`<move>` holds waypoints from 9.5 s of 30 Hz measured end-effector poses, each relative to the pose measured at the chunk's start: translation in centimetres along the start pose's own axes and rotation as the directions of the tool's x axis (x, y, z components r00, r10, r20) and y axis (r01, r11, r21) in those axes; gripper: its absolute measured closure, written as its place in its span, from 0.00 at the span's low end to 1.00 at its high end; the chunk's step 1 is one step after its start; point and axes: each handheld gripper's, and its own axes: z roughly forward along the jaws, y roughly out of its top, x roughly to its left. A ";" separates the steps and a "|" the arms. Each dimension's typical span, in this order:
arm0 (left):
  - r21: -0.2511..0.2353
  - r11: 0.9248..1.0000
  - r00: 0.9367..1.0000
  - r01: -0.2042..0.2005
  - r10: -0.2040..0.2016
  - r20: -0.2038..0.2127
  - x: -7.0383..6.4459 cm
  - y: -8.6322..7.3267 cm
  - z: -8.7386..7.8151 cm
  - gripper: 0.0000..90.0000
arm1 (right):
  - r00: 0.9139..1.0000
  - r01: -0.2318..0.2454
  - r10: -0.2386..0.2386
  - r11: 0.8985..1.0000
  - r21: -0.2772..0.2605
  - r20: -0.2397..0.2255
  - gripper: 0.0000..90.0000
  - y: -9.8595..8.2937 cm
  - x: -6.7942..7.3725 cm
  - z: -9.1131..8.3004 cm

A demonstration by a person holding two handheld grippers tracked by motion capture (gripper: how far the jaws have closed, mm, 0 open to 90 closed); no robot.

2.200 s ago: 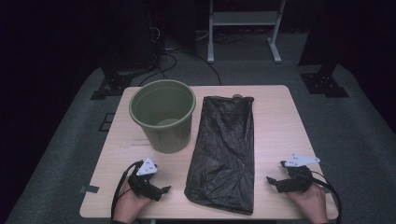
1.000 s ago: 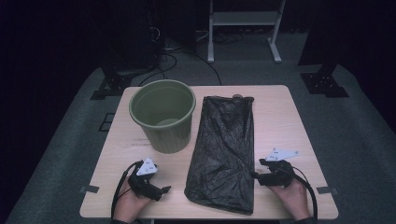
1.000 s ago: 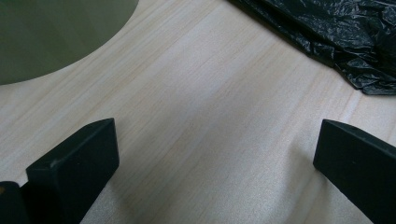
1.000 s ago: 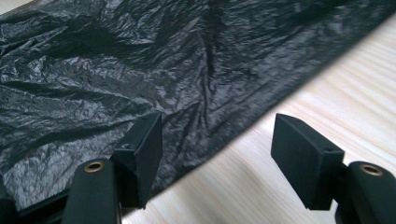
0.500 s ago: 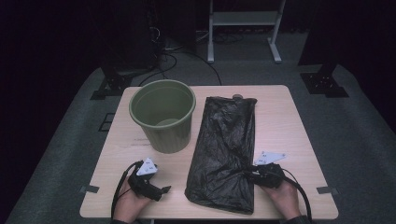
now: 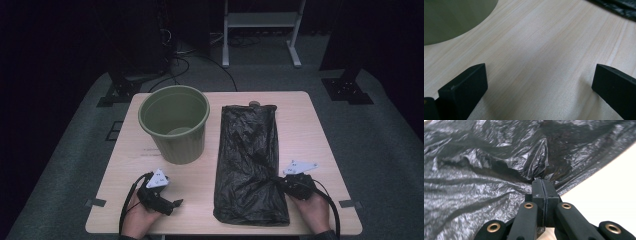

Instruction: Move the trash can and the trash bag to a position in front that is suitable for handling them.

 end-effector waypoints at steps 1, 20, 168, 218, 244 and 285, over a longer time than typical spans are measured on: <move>0.000 1.000 1.000 0.000 0.000 0.000 0.0 0.0 0.0 0.00 | 1.000 -0.016 0.016 1.000 -0.002 0.010 1.00 -0.3 -0.5 -0.4; 0.000 1.000 1.000 0.001 -0.001 -0.001 0.0 0.0 0.0 0.00 | 0.985 -0.117 0.116 0.993 0.002 0.131 0.99 -3.8 -5.6 -4.6; -0.177 0.982 0.995 0.071 -0.081 -0.050 5.1 14.2 -13.4 0.00 | 0.979 -0.158 0.161 0.987 -0.037 0.127 0.11 -3.9 -4.7 -1.5; -0.101 0.975 0.965 0.198 -0.212 -0.152 13.8 14.8 -10.2 0.00 | 0.979 -0.158 0.162 0.987 -0.037 0.127 0.11 -3.9 -4.7 -1.5; -0.097 0.974 0.974 0.205 -0.212 -0.079 11.8 14.8 -8.9 0.00 | 0.979 -0.159 0.162 0.987 -0.037 0.127 0.11 -3.9 -4.7 -1.5; -0.130 0.983 0.990 0.131 -0.123 0.068 1.4 15.8 -7.1 0.00 | 0.979 -0.157 0.161 0.987 -0.037 0.128 0.11 -3.9 -4.6 -1.5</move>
